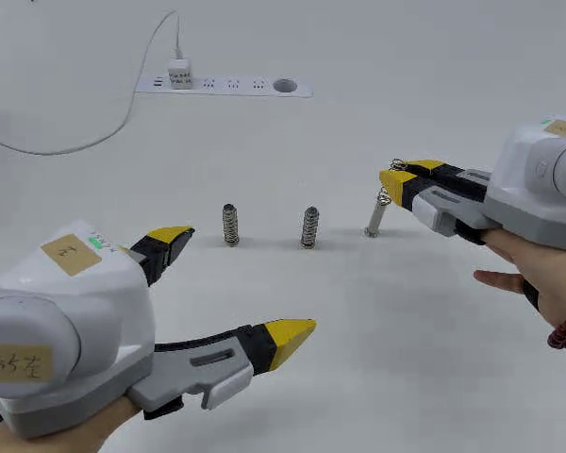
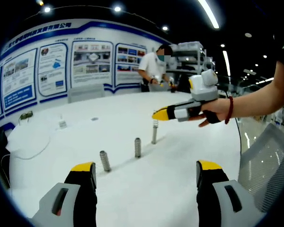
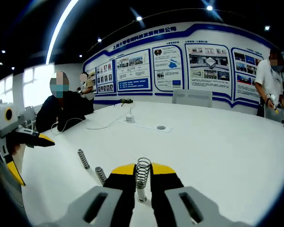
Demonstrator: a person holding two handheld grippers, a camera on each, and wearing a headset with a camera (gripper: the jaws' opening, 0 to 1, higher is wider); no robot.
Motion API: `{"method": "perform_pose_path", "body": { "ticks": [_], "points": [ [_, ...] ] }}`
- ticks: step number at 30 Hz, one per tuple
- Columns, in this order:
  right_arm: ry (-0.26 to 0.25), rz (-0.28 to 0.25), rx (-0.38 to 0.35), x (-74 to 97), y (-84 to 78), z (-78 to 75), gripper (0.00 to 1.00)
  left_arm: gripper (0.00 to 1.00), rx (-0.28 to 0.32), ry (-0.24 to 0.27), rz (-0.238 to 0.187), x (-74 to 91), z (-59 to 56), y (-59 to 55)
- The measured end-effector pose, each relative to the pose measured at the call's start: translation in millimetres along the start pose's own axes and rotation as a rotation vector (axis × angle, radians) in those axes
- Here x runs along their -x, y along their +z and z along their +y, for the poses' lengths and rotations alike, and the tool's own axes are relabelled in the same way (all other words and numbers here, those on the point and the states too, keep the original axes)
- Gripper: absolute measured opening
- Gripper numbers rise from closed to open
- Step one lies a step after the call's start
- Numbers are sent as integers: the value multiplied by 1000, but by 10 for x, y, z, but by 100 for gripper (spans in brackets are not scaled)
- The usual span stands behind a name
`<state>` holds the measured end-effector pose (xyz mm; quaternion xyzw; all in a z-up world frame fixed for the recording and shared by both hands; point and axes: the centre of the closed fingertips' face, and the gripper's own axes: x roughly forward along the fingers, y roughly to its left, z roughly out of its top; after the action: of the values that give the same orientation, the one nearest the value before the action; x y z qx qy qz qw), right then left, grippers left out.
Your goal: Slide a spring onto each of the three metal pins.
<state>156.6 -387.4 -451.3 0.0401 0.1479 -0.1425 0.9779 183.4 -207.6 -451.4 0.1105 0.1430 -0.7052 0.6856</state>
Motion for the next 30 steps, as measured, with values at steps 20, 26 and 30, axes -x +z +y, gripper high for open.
{"method": "perform_pose_path", "body": {
  "ticks": [20, 26, 30],
  "points": [
    [-6, 73, 56, -92, -319, 64, 12, 92, 38, 37, -1, 11, 95, -16],
    [-13, 97, 33, -118, -436, 45, 12, 91, 41, 43, 5, 11, 111, -40],
    [-13, 106, 13, -123, -490, 44, 12, 91, 40, 46, 7, 17, 122, -47]
  ]
}}
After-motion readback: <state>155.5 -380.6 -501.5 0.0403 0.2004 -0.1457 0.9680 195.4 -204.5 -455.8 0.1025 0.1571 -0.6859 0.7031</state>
